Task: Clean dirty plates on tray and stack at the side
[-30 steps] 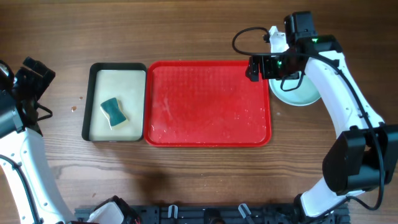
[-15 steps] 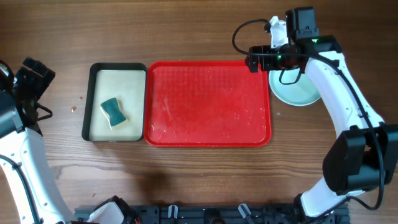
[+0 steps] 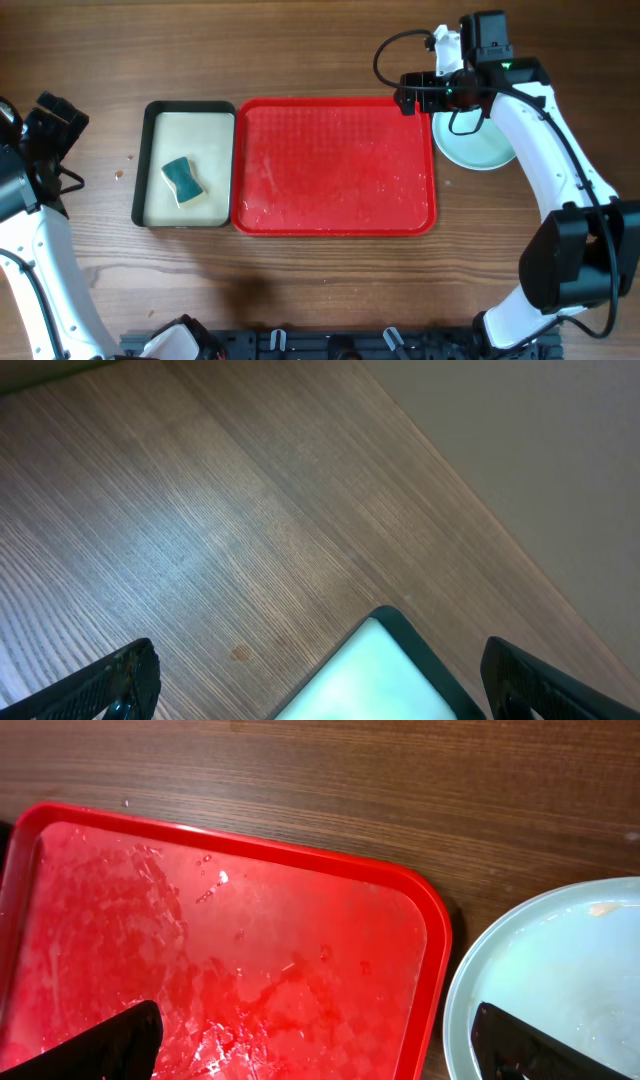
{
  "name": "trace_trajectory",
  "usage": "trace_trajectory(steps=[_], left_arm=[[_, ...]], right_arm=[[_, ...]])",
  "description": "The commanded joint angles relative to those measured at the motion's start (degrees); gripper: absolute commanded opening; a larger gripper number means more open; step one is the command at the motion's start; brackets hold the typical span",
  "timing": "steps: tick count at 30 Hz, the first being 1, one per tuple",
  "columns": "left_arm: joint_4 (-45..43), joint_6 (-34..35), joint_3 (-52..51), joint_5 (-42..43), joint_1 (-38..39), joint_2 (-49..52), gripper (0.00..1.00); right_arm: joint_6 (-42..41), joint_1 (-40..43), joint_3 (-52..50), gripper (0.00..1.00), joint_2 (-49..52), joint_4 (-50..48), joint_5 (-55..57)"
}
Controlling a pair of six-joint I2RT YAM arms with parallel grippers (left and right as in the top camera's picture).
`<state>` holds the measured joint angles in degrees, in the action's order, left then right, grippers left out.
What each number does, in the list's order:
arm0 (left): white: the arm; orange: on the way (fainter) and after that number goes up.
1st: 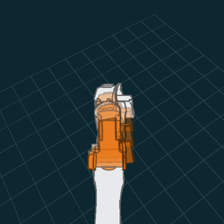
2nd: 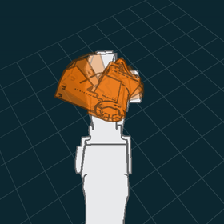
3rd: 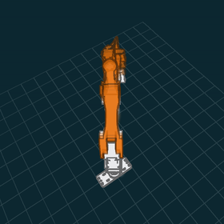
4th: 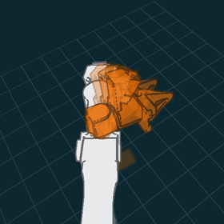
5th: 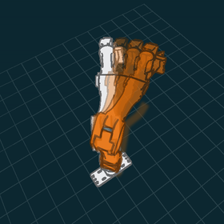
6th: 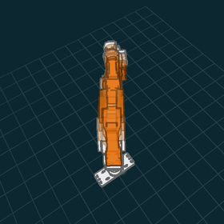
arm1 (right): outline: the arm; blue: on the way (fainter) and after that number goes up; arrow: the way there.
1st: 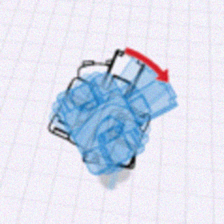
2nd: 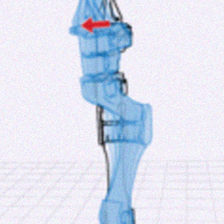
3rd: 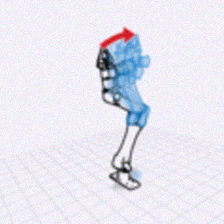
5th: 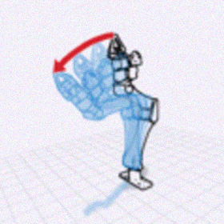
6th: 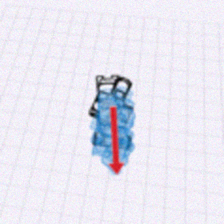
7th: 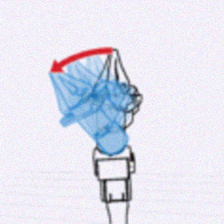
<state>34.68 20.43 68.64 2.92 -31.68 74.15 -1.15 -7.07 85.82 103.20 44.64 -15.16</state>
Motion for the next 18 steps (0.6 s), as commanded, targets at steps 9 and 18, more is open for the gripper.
trace_trajectory(steps=[9, 18], left_arm=[[-0.11, -0.11, 0.09, 0.26, -0.31, 0.15, 1.00], [-0.13, -0.11, 0.09, 0.26, -0.31, 0.15, 1.00]], right_arm=[[0.98, 0.17, -0.28, 1.00, -24.70, -0.28, 0.55], [3.63, 0.17, -0.59, 1.00, -40.61, -0.07, 2.27]])
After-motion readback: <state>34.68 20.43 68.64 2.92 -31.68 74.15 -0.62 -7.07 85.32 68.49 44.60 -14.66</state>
